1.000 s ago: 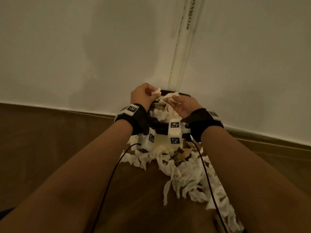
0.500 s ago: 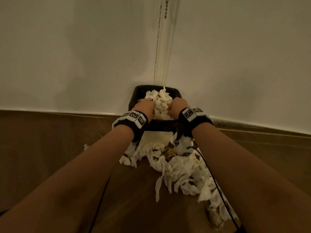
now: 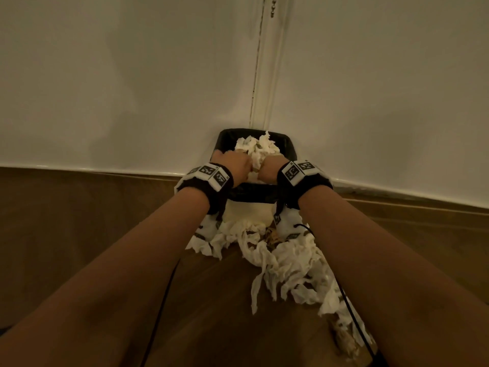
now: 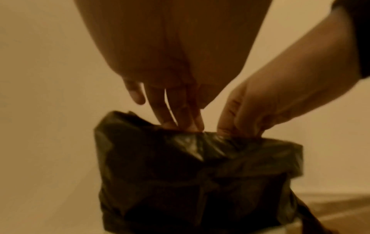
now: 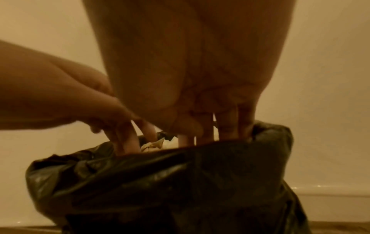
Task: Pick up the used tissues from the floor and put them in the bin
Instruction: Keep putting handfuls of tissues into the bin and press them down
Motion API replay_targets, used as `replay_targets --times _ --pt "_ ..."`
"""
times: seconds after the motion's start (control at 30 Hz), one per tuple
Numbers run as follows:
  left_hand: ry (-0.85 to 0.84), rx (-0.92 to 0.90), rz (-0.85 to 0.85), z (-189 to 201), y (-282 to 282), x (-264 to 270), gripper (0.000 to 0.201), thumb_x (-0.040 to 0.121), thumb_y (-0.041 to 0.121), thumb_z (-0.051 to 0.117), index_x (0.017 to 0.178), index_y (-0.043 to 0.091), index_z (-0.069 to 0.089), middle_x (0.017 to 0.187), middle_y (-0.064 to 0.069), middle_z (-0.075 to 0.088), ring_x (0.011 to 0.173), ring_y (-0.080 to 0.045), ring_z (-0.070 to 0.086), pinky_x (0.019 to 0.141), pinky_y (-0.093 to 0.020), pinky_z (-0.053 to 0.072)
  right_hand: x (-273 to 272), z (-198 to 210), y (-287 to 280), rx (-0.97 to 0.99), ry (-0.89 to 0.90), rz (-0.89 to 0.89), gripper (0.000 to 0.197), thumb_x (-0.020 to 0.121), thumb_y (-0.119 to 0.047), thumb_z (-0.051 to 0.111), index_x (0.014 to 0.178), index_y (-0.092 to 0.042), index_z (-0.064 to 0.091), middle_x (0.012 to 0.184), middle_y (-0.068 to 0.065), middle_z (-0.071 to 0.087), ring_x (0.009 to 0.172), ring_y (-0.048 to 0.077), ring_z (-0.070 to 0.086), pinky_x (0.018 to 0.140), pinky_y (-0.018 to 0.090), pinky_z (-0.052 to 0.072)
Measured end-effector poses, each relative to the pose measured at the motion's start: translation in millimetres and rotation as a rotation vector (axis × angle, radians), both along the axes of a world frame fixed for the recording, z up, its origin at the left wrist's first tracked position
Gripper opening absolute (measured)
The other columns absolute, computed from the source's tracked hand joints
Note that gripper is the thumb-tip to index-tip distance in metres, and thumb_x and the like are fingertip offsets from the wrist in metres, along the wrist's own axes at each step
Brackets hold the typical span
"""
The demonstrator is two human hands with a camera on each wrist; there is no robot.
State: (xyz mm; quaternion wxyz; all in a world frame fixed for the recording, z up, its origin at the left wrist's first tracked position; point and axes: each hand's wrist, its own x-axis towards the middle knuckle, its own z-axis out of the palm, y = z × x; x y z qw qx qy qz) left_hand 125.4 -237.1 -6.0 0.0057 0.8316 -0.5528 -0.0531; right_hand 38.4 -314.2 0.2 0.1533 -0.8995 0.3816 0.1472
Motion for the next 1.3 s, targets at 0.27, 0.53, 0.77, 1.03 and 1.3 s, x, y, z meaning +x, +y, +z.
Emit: replay_targets --times 0.27,0.53,0.77,1.03,1.3 --pt "0.261 -0.658 0.217 17 57 45 0.029 0.095 0.028 0.039 0.095 0.016 0.065 0.081 -0.007 0.069 0.077 -0.027 0.063 0.079 -0.04 0.05 18 22 20 -0.246 -0.447 -0.038 0.023 0.091 -0.025 0.043 0.086 -0.01 0.06 0.091 0.011 0.066 0.085 0.029 0.062 0.077 0.035 0.05" --pt "0.27 -0.575 0.438 -23 113 89 0.028 0.092 0.027 0.041 0.092 0.014 0.066 0.082 -0.01 0.068 0.079 -0.031 0.062 0.072 -0.038 0.051 71 18 86 -0.281 -0.698 0.213 0.024 0.092 -0.031 0.043 0.08 -0.016 0.057 0.064 -0.001 0.05 0.06 0.019 0.048 0.056 0.027 0.034" --pt "0.325 -0.257 0.512 -79 151 110 0.027 0.09 0.017 0.041 0.102 0.017 0.065 0.103 -0.009 0.068 0.093 -0.03 0.062 0.079 -0.035 0.05 99 -31 114 -0.11 -0.569 0.32 0.026 0.093 -0.02 0.039 0.098 -0.011 0.063 0.092 0.011 0.067 0.084 0.029 0.061 0.072 0.034 0.047" --pt "0.381 0.049 0.602 -159 177 96 0.04 0.091 0.032 0.048 0.13 0.019 0.045 0.133 -0.015 0.039 0.115 -0.036 0.047 0.094 -0.044 0.045 112 -84 116 0.145 -0.34 0.197 0.027 0.089 -0.008 0.042 0.085 -0.02 0.066 0.111 0.007 0.064 0.102 0.026 0.06 0.089 0.034 0.05" --pt "0.428 0.13 0.744 -204 201 75 0.05 0.085 0.054 0.052 0.126 0.025 0.051 0.136 -0.008 0.033 0.125 -0.03 0.033 0.102 -0.043 0.036 118 -119 121 0.157 -0.203 0.208 0.029 0.092 -0.011 0.044 0.098 -0.016 0.072 0.107 0.005 0.066 0.095 0.024 0.061 0.054 0.02 0.036"
